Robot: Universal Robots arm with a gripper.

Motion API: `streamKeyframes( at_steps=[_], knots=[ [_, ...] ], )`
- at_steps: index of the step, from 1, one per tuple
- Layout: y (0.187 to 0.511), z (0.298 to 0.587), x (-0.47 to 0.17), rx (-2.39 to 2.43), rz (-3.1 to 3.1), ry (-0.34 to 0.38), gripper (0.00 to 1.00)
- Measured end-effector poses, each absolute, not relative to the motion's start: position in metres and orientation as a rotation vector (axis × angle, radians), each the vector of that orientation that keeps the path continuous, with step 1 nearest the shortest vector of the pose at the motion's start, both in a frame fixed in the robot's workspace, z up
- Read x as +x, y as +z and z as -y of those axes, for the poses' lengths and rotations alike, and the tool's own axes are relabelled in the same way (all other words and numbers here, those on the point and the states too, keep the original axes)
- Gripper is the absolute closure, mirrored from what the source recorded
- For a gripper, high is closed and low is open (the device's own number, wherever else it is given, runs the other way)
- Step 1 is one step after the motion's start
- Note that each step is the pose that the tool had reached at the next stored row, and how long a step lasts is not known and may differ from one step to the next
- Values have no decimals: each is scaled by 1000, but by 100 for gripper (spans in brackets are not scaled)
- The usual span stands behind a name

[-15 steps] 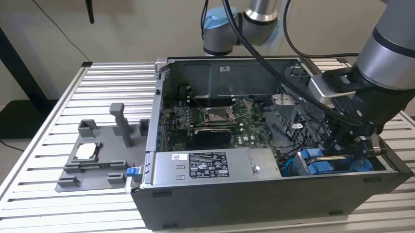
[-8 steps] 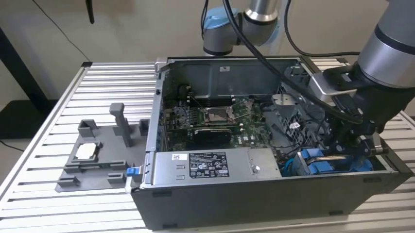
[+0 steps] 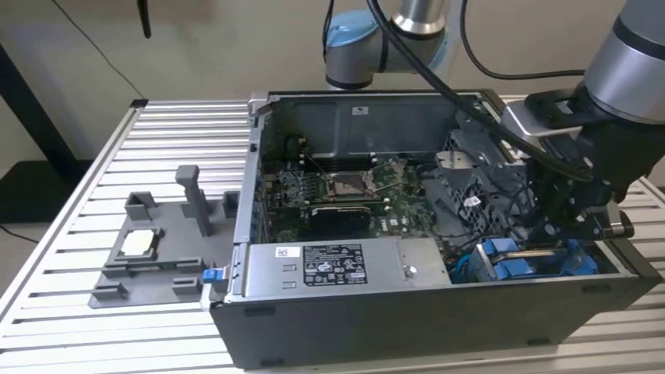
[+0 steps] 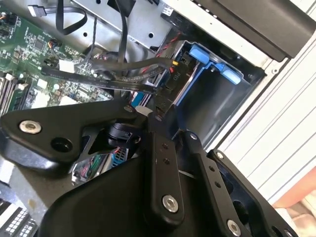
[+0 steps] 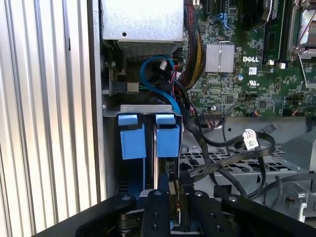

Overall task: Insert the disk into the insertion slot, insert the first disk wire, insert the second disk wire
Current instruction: 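Insert the second disk wire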

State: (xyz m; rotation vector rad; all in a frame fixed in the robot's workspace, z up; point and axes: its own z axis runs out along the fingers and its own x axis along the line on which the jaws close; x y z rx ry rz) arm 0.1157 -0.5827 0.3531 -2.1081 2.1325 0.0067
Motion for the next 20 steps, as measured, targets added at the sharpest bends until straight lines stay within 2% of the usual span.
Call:
streamKeyframes(
  at_steps=[20],
  knots=[
    [367,583,116,-2108,-2133,7,76]
  ],
)
